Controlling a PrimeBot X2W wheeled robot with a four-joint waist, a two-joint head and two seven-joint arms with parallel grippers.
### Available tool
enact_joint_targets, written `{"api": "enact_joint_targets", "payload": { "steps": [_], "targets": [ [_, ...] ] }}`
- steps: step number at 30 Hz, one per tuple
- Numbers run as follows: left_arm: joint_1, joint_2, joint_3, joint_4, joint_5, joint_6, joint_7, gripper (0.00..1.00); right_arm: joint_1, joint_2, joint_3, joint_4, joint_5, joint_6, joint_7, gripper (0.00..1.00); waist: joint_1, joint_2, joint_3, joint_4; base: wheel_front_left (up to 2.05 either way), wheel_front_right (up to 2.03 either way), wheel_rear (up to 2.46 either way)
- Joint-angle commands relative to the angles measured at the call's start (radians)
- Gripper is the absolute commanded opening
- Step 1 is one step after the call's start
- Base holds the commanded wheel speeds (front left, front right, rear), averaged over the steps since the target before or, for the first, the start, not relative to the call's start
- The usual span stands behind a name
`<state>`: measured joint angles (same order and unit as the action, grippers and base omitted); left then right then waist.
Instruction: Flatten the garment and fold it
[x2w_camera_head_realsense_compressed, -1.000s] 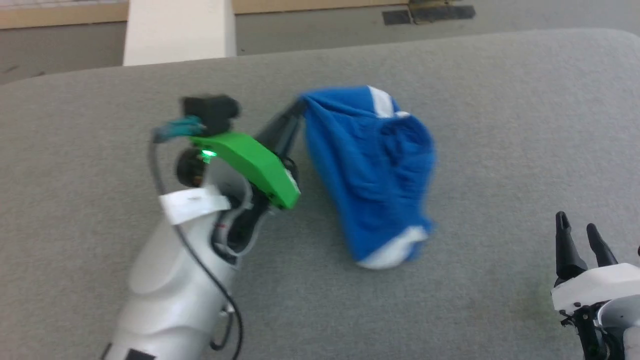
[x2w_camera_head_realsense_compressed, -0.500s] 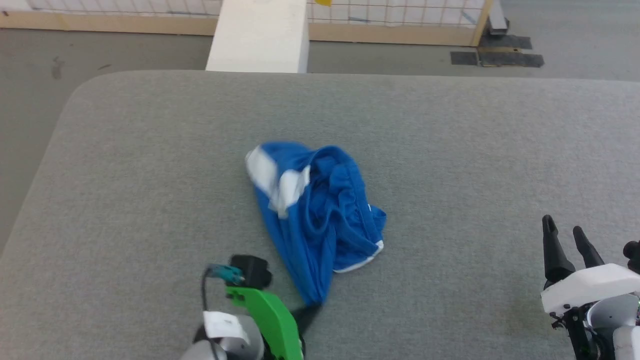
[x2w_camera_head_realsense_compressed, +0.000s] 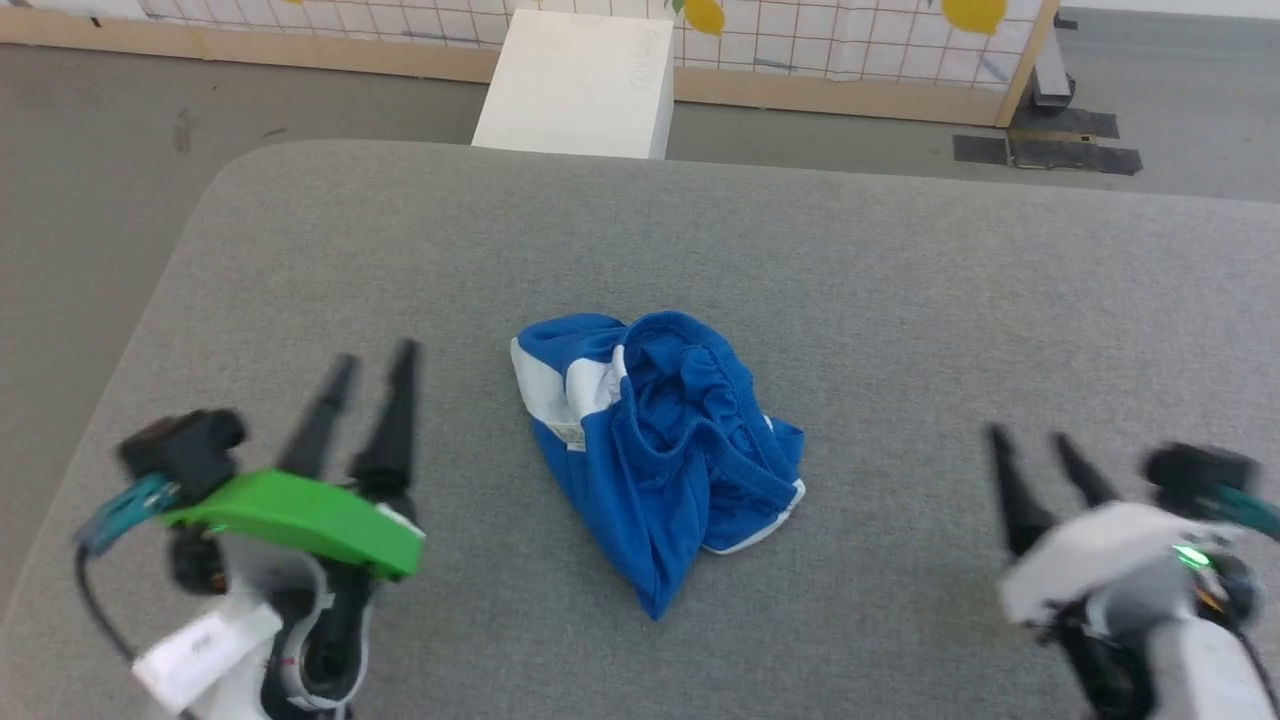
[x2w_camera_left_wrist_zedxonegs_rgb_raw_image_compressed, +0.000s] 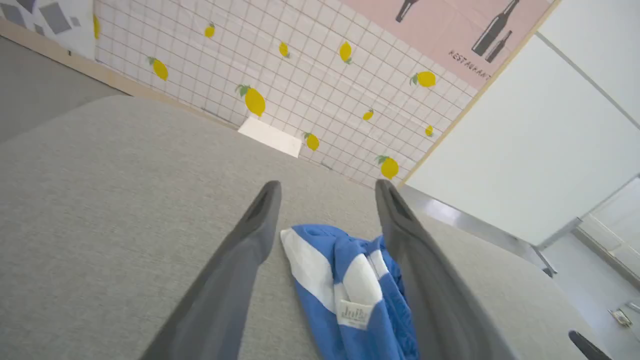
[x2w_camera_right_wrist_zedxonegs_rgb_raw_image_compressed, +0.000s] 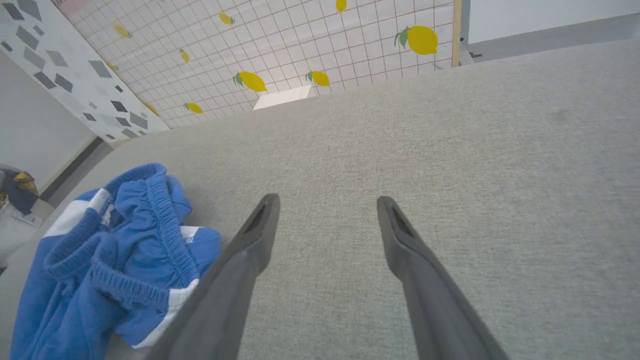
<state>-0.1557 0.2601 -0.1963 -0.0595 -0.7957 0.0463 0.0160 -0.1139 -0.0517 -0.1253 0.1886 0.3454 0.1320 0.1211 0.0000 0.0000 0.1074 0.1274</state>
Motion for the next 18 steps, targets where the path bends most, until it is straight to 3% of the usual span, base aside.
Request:
{"api": "enact_joint_targets", "payload": {
  "steps": [1,5,9,18],
  "targets": [
    [-0.003,0.012,0.017,0.018,0.056,0.004,-0.078,1.0,-0.038,0.001,0.06,-0.016,-0.016,-0.001,0.036,1.0,0.0,0.0,0.003,0.007,0.0,0.0,0.0],
    [0.018,0.016,0.067,0.076,0.16,0.03,-0.246,1.0,-0.108,0.001,0.258,-0.03,-0.048,-0.001,0.191,1.0,0.0,0.0,0.017,0.018,0.0,0.0,0.0],
    [0.035,-0.018,0.098,0.114,0.189,0.03,-0.272,1.0,-0.194,0.001,0.406,-0.008,-0.09,-0.001,0.357,1.0,0.0,0.0,0.04,0.039,0.0,0.0,0.0],
    [0.038,-0.072,0.143,0.141,0.232,-0.007,-0.277,1.0,-0.286,0.001,0.547,0.105,-0.108,-0.001,0.536,1.0,0.0,0.0,0.071,0.062,0.0,0.0,0.0]
  ]
}}
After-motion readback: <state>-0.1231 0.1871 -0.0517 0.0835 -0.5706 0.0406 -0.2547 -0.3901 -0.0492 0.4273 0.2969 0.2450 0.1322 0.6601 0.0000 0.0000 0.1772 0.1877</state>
